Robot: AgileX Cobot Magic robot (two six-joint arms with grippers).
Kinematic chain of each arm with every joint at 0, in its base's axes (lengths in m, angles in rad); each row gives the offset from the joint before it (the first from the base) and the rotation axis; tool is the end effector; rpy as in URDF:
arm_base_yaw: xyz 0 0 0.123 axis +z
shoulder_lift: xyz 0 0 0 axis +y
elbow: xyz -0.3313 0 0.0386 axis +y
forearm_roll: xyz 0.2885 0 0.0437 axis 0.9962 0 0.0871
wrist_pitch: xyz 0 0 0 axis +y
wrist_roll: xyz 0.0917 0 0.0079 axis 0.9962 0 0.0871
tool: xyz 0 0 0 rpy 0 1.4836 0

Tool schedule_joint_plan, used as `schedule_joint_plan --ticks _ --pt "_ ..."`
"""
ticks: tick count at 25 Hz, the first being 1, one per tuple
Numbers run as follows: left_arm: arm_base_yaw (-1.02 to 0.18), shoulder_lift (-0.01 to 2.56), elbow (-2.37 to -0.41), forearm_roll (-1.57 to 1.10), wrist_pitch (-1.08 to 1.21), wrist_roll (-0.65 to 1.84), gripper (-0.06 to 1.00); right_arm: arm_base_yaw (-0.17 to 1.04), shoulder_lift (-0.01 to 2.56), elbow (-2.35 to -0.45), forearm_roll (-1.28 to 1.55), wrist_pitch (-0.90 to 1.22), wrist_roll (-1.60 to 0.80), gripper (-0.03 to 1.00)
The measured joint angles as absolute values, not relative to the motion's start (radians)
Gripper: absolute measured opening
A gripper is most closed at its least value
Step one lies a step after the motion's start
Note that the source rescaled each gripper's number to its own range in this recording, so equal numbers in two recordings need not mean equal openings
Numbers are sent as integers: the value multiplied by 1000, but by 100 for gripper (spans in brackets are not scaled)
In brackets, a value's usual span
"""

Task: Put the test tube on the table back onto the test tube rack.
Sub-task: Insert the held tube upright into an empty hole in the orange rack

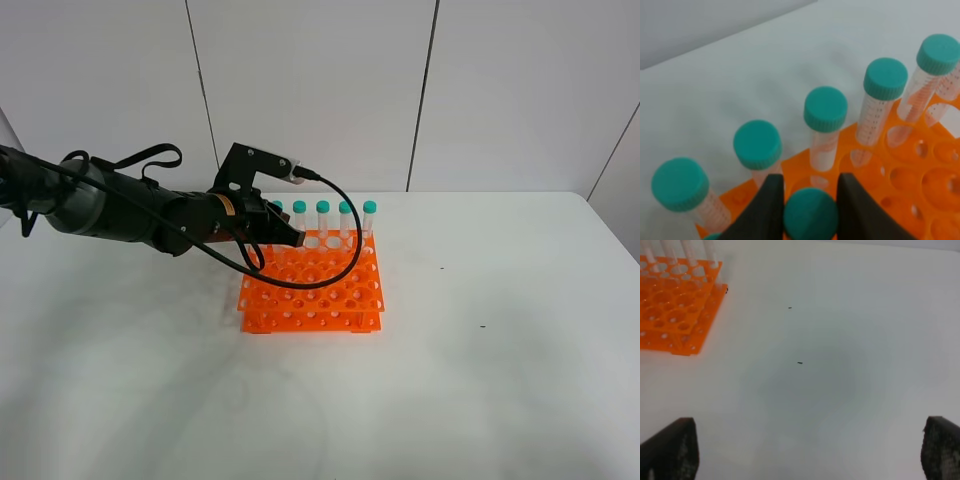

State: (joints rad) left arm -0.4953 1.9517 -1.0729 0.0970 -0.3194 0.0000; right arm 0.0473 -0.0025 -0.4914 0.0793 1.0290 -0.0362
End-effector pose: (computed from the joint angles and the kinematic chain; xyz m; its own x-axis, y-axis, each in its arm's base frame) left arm 0.4021 -0.2204 0.1799 -0.3537 0.2956 -0.8874 0.5337 0.8429 0.0681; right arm -0.0156 0.0055 0.2963 -0.4318 -0.0157 -0.9018 -0.1063 0.9938 0.0336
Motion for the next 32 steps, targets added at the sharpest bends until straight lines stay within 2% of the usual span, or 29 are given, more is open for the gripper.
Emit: schedule_joint_plan --ticks 32 --pt "-494 1978 -1089 115 -337 -8 0 47 -3 -491 79 1029 -36 98"
